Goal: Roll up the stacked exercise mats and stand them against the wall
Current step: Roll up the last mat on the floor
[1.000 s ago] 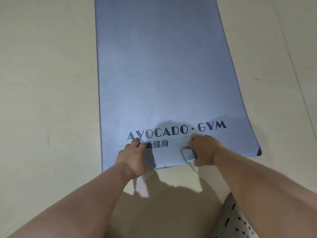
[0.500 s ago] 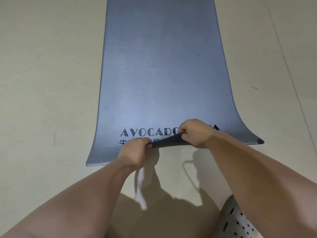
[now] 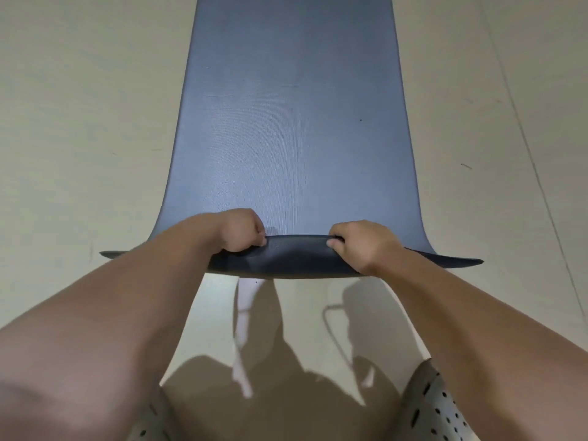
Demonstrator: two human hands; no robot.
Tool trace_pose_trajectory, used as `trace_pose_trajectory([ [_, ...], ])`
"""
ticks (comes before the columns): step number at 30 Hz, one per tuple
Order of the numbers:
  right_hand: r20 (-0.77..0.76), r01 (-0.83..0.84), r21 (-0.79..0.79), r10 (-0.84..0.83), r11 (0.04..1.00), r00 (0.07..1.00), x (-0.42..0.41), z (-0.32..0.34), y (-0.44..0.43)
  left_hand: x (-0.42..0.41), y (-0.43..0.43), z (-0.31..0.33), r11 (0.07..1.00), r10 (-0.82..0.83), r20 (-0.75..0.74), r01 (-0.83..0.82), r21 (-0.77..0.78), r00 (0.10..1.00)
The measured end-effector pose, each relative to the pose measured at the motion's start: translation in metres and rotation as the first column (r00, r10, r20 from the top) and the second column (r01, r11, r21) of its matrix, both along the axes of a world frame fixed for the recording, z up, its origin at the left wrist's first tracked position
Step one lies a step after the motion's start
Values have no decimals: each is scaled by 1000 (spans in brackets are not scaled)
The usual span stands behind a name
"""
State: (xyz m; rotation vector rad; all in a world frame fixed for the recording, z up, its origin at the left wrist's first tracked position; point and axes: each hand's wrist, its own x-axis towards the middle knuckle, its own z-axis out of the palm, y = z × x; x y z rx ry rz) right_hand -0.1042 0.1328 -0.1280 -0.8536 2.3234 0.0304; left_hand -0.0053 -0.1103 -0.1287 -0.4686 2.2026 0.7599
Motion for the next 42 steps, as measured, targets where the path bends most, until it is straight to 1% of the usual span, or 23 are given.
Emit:
trace_pose_trajectory([
  [1,-28,-5,-25,4,1000,1000,3,-1,-4,3,-1,-3,1000,23,-10,-23,-12,1000],
  [2,-128,-28,-63,20,998,992,10,-4,-7,6,1,-8,998,33,-26,-34,-45,999],
  [3,-285,-70,-118,34,991,958,19,-7,-8,9,4,-13,995,24,-46,-28,-95,999],
  [5,-525,-205,-212,66,955,849,42,-18,-5,11,11,-25,979,-14,-83,-3,-202,996],
  [6,-599,-300,-262,89,917,795,53,-24,-1,12,15,-30,969,-33,-101,8,-246,994],
  [7,-637,-384,-275,132,881,759,62,-32,4,12,17,-33,958,-51,-121,15,-285,991],
  [8,-639,-425,-249,182,870,747,70,-39,10,11,19,-35,947,-73,-146,22,-322,987],
  [10,-545,-350,-108,239,931,804,77,-49,20,8,20,-36,917,-123,-202,33,-397,972],
  [11,-523,-309,-22,252,951,814,77,-53,26,5,19,-37,906,-137,-224,31,-423,965],
  [13,-525,-305,79,300,949,796,72,-56,35,0,15,-40,895,-153,-230,36,-444,961],
  [15,-516,-343,154,372,927,772,64,-55,37,-4,10,-44,899,-151,-209,46,-435,966],
  [17,-483,-348,192,397,918,781,63,-55,33,-4,7,-50,907,-141,-190,50,-419,972],
  [19,-432,-286,203,348,936,832,65,-57,26,-3,7,-55,905,-156,-133,88,-416,979],
  [22,-311,-244,247,315,938,897,65,-62,14,-4,18,-56,850,-240,-87,165,-500,967],
  [25,-199,-245,273,304,930,932,57,-63,4,4,38,-52,789,-335,-217,146,-597,917],
  [28,-114,-230,271,268,935,957,52,-67,-1,27,61,-53,790,-453,-380,166,-590,806],
  [30,-84,-226,280,258,933,962,49,-72,-2,47,74,-64,785,-483,-418,170,-595,769],
  [32,-69,-231,285,260,930,963,44,-77,-5,64,83,-68,762,-472,-264,239,-602,841],
  [34,-60,-229,269,254,935,965,41,-82,-5,71,84,-73,748,-439,-132,279,-602,889],
  [37,-99,-233,232,262,944,960,41,-84,2,58,77,-72,755,-382,-145,218,-618,913],
  [38,-131,-236,228,270,945,954,44,-81,5,53,73,-73,759,-373,-129,222,-613,919],
  [40,-193,-259,250,310,933,931,54,-75,10,48,67,-76,768,-381,-60,280,-575,922],
  [42,-217,-294,297,364,908,906,63,-68,14,47,65,-78,778,-391,-7,327,-536,920],
])
